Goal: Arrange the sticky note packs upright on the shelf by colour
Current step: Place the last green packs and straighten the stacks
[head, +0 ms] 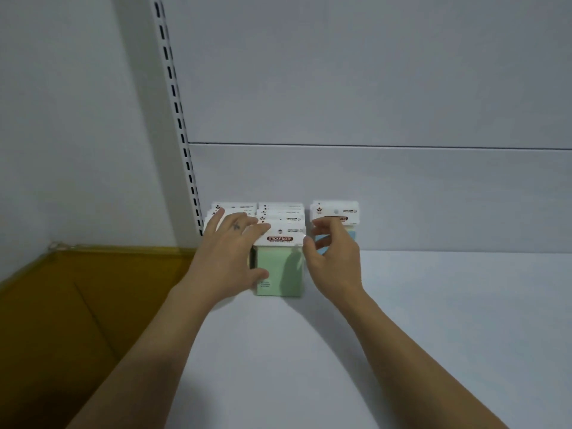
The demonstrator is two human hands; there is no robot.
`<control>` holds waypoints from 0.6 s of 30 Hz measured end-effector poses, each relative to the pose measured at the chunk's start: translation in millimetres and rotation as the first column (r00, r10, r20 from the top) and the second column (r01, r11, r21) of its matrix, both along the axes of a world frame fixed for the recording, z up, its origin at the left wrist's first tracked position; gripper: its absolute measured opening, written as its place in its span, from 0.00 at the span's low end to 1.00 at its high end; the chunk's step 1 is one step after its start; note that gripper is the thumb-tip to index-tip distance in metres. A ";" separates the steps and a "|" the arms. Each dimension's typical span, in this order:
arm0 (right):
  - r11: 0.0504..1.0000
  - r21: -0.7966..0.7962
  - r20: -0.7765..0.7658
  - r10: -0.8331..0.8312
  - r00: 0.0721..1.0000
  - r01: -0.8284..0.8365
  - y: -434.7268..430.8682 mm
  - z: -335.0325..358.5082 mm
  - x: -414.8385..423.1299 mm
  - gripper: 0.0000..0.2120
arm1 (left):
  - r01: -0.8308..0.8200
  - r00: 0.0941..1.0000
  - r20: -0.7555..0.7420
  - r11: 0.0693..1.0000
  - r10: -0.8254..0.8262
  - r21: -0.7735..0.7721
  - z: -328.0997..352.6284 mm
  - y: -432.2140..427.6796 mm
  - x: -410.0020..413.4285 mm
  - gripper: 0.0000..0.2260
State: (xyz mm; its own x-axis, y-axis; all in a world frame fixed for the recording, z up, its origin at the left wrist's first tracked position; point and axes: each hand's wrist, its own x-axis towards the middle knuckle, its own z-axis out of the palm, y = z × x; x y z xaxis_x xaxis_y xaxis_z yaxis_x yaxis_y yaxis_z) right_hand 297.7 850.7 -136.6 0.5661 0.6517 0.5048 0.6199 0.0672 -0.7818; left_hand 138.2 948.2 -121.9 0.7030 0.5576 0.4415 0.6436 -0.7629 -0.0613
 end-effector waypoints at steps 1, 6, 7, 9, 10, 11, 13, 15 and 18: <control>1.000 -0.022 0.012 -0.015 1.000 0.015 -1.1 -5.3 -1.7 0.10 | 0.004 0.999 -0.033 1.000 -0.003 0.013 2.1 3.8 0.5 0.39; 0.971 -0.239 0.055 -0.006 0.998 0.019 -7.6 -23.9 -4.8 0.24 | 0.024 0.992 -0.122 1.000 -0.025 -0.014 0.6 5.9 6.6 0.42; 0.950 -0.312 0.061 0.022 0.998 -0.002 -8.4 -26.4 -4.6 0.28 | 0.019 0.990 -0.138 1.000 -0.022 -0.021 -3.0 4.9 7.7 0.43; 0.898 -0.439 0.086 0.075 0.993 -0.030 -8.7 -29.6 -3.1 0.34 | 0.002 0.987 -0.162 1.000 -0.005 -0.017 -8.4 5.4 8.9 0.43; 0.876 -0.482 0.100 0.089 0.991 -0.029 -8.4 -30.2 -1.1 0.36 | 0.000 0.987 -0.161 1.000 0.000 -0.004 -10.0 6.8 9.5 0.44; 0.859 -0.512 0.113 0.097 0.989 -0.026 -8.2 -30.6 0.7 0.36 | 0.001 0.988 -0.156 1.000 0.001 0.009 -11.2 7.6 9.7 0.43; 0.844 -0.536 0.128 0.115 0.985 -0.029 -9.1 -30.8 2.3 0.35 | 0.003 0.990 -0.139 1.000 0.000 0.020 -14.1 6.4 9.2 0.42; 0.854 -0.518 0.122 0.142 0.982 -0.059 -9.2 -30.5 0.4 0.30 | 0.001 0.993 -0.116 1.000 0.002 0.021 -16.3 4.7 8.9 0.42; 0.878 -0.473 0.089 0.128 0.988 -0.071 -6.5 -31.5 -1.8 0.25 | 0.015 0.997 -0.071 0.999 -0.013 0.035 -18.4 6.9 7.1 0.42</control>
